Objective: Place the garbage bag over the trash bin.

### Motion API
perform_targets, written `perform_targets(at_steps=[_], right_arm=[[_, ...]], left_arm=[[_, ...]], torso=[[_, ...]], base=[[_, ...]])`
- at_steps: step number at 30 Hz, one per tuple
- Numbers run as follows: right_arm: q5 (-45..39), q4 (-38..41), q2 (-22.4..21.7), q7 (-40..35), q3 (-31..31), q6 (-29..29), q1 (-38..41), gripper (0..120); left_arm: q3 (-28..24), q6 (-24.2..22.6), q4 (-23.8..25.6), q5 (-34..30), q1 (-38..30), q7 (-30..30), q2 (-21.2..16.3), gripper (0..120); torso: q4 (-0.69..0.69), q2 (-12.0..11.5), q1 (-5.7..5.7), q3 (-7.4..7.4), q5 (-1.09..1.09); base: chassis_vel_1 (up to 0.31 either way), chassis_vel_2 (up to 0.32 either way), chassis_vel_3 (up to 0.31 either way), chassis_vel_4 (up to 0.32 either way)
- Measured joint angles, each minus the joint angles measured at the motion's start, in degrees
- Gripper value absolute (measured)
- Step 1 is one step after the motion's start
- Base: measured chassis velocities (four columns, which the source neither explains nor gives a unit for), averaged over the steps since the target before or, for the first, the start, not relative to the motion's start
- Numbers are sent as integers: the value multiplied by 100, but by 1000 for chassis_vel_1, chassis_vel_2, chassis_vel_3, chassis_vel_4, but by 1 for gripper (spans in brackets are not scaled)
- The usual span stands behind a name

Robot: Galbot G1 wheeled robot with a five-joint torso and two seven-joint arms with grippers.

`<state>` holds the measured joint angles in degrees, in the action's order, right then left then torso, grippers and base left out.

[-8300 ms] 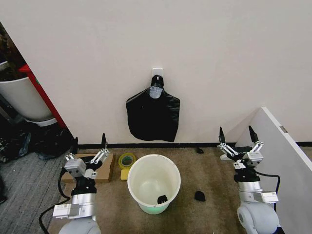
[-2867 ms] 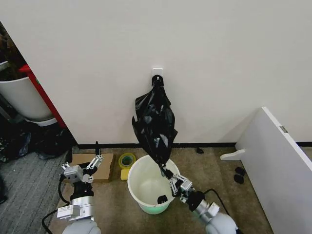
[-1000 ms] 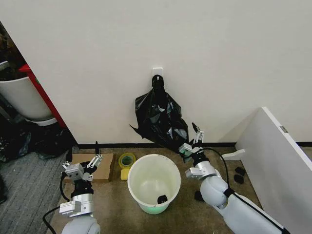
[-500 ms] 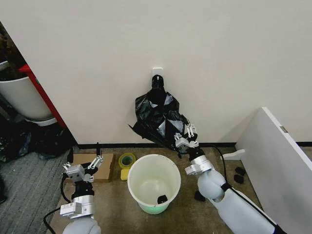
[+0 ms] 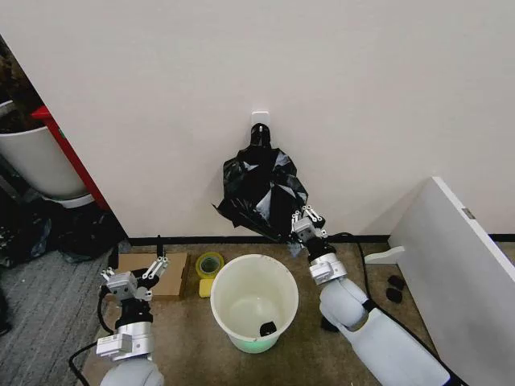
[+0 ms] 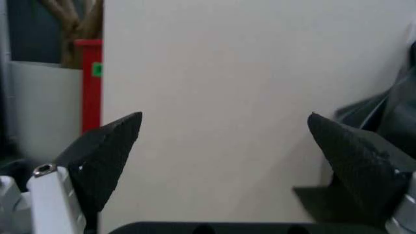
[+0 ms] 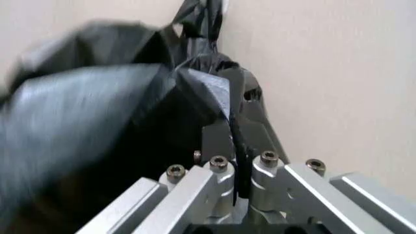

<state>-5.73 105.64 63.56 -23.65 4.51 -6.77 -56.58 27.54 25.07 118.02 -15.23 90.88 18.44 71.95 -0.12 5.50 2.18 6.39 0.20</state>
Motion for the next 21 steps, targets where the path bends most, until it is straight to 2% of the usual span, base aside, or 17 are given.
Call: perform_targets(at_steps=[2, 4, 5, 6, 10, 11, 13, 14, 16, 20, 21], right_arm=[[-776, 235, 43, -4, 33, -8, -29, 0], [-1160, 338, 77, 7, 43, -49, -34, 0], [-1546, 431, 114, 47, 46, -117, -35, 0], [-1546, 431, 114, 47, 46, -117, -35, 0], [-2436, 658, 229, 291, 25, -361, -42, 0], [-2479, 671, 239, 312, 21, -376, -44, 0], [-2659, 716, 306, 512, -14, -489, -73, 0], [-2659, 716, 306, 512, -14, -489, -73, 0], [-2685, 717, 368, 742, -23, -594, -102, 0], [-2684, 715, 455, 946, 27, -701, -121, 0], [-2684, 715, 455, 946, 27, -701, -121, 0]], left_arm=[[-55, 74, 44, -315, -114, -197, -239, 100], [-97, 135, 56, -509, -197, -392, -407, 100], [-150, 201, 58, -744, -301, -644, -645, 100], [-150, 201, 58, -744, -301, -644, -645, 100], [-319, 269, -53, -1328, -820, -1381, -1496, 100], [-326, 268, -64, -1348, -854, -1407, -1538, 100], [-412, 197, -213, -1518, -1285, -1642, -2009, 100], [-412, 197, -213, -1518, -1285, -1642, -2009, 100], [-583, 103, -391, -1607, -1668, -1808, -2380, 100], [-1036, 1, -626, -1644, -2256, -2023, -2788, 100], [-1036, 1, -626, -1644, -2256, -2023, -2788, 100]], torso=[[-1, 0, 0, 0, 1], [0, 0, 0, 0, 0], [-1, 0, 0, 0, 0], [-1, 0, 0, 0, 0], [0, 0, 0, 0, -1], [-1, 0, 0, 0, -1], [-1, 0, 0, 0, -1], [-1, 0, 0, 0, -1], [-1, 0, 0, 0, 0], [-1, 0, 0, 1, -2], [-1, 0, 0, 1, -2]], base=[[0, 0, 0, 0], [0, 0, 0, 0], [0, 0, 0, 0], [0, 0, 0, 0], [0, 0, 0, 0], [0, 0, 0, 0], [0, 0, 0, 0], [0, 0, 0, 0], [0, 0, 0, 0], [0, 0, 0, 0], [0, 0, 0, 0]])
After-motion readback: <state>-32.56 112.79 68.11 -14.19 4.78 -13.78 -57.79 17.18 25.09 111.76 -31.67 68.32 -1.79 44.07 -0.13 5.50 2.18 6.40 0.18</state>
